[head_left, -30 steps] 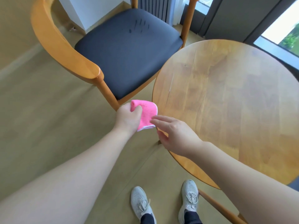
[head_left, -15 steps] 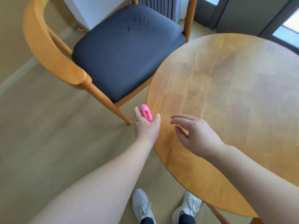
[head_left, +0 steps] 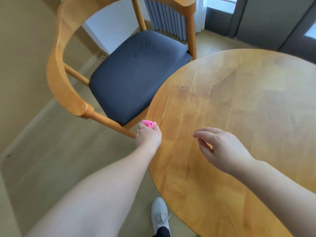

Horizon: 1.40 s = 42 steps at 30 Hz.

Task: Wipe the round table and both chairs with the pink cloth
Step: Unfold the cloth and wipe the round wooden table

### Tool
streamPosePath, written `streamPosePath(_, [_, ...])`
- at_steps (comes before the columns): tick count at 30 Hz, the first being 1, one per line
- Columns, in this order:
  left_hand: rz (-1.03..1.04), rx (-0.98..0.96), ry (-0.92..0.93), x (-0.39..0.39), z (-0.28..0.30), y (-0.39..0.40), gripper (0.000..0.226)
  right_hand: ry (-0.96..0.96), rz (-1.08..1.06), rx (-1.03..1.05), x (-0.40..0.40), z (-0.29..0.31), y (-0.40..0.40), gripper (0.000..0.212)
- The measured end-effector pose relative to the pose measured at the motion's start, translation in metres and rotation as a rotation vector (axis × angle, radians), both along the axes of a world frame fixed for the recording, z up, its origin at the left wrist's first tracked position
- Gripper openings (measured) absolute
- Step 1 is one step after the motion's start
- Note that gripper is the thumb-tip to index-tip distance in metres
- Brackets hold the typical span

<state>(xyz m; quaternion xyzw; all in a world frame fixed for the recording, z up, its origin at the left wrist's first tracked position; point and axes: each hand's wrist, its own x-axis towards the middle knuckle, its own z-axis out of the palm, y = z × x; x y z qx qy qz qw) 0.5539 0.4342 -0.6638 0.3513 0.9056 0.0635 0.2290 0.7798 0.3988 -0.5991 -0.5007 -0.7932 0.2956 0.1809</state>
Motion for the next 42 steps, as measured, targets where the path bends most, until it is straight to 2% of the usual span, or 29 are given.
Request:
streamPosePath(7, [-0.143, -0.003, 0.114, 0.000, -0.008, 0.055, 0.056, -0.045, 0.038, 0.088, 0.011, -0.012, 0.029, 0.012])
streamPosePath(15, [-0.349, -0.032, 0.114, 0.011, -0.004, 0.125, 0.057, -0.013, -0.218, 0.131, 0.030, -0.017, 0.045, 0.006])
streamPosePath(19, [-0.462, -0.047, 0.117, 0.022, -0.001, 0.156, 0.057, -0.028, -0.275, 0.142, 0.030, -0.018, 0.057, 0.011])
streamPosePath(25, [-0.579, -0.028, 0.114, 0.042, -0.002, 0.194, 0.056, 0.028, -0.375, 0.158, 0.030, -0.017, 0.073, 0.005])
streamPosePath(31, [-0.723, 0.018, 0.151, 0.068, -0.004, 0.223, 0.052, 0.001, -0.406, 0.160, 0.038, -0.022, 0.083, 0.006])
streamPosePath(42, [-1.036, 0.060, 0.213, 0.145, -0.005, 0.277, 0.051, -0.022, -0.557, 0.198, 0.075, -0.020, 0.094, 0.007])
